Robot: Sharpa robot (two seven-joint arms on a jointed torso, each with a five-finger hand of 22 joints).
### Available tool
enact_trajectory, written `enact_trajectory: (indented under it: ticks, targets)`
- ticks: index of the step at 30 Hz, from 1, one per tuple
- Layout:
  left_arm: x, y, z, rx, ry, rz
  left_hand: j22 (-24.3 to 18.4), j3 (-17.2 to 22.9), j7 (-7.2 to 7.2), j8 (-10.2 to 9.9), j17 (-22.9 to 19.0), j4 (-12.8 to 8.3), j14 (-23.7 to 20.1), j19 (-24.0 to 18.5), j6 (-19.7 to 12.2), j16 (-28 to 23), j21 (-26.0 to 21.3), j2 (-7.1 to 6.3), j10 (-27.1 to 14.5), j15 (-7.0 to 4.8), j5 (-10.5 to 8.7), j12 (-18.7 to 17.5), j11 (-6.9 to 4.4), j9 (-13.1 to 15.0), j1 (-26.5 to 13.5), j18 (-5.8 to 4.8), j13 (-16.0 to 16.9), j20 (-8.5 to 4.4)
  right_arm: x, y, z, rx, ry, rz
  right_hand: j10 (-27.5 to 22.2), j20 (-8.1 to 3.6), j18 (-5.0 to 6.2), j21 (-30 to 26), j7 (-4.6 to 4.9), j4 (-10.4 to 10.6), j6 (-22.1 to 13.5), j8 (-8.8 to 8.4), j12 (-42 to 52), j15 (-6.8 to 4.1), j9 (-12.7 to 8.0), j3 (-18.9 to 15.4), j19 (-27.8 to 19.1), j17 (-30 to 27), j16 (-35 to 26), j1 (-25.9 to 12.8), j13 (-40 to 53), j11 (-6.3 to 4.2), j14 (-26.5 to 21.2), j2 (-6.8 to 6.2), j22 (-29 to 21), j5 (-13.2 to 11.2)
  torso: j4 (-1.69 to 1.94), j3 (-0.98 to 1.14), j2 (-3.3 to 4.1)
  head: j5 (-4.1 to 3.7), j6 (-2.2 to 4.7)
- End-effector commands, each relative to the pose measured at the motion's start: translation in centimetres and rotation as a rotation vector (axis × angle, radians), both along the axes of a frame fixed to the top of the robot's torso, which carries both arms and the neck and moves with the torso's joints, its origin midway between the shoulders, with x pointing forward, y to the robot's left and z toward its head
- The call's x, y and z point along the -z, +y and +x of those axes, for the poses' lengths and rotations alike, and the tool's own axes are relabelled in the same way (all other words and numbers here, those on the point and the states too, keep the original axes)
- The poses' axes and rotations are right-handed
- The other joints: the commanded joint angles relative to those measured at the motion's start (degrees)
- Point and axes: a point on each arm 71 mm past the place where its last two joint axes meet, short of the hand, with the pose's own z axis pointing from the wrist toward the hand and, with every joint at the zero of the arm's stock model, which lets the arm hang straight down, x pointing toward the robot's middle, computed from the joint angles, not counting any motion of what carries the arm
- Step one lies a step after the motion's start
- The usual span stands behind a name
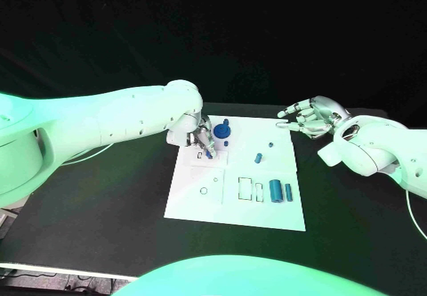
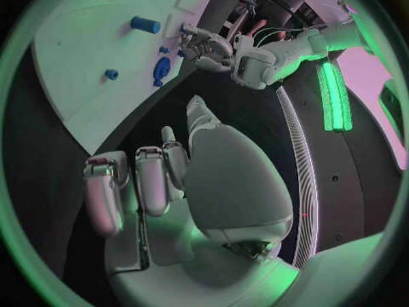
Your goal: Assemble the parts on the task board
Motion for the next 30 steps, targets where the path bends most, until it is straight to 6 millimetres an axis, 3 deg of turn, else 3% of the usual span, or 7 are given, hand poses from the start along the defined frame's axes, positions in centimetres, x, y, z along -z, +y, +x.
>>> enact_trajectory:
  ticks: [1,30]
  targets:
    - [0.08,-0.06,-0.17,0.008,0.019,-0.001,-0.06,-0.38,-0.09,0.39,11.57,-0.09,4.95,0.40,0.48,-0.03,0.30,2.94,0.19,0.39,0.24,0.06,-0.14,0.10,2.69,-0.49,-0.05,0.05,0.03,0.13,-0.06,-0.017,0.001,-0.002,-0.42,0.36,-0.39,0.25,0.13,-0.09,-0.42,0.25,-0.19,0.44,0.08,-0.26,5.89,-0.05,-0.13,0.15,2.42,-0.10,0.17,0.29,15.09,-0.03,0.00,0.00,0.01,0.03,0.00]
    - [0.53,-0.22,-0.45,0.019,0.029,0.003,-0.07,-0.49,-0.12,0.40,11.71,-0.16,4.99,0.39,0.50,0.06,0.29,2.94,0.22,0.38,0.24,0.10,-0.16,0.12,2.78,-0.49,0.02,0.04,0.03,0.16,-0.10,-0.020,0.002,-0.001,-0.42,0.36,-0.39,0.25,0.13,-0.09,-0.42,0.25,-0.19,0.44,0.08,-0.26,5.89,-0.05,-0.13,0.15,2.42,-0.10,0.17,0.29,15.09,-0.03,-0.06,0.03,0.04,-0.10,-0.21]
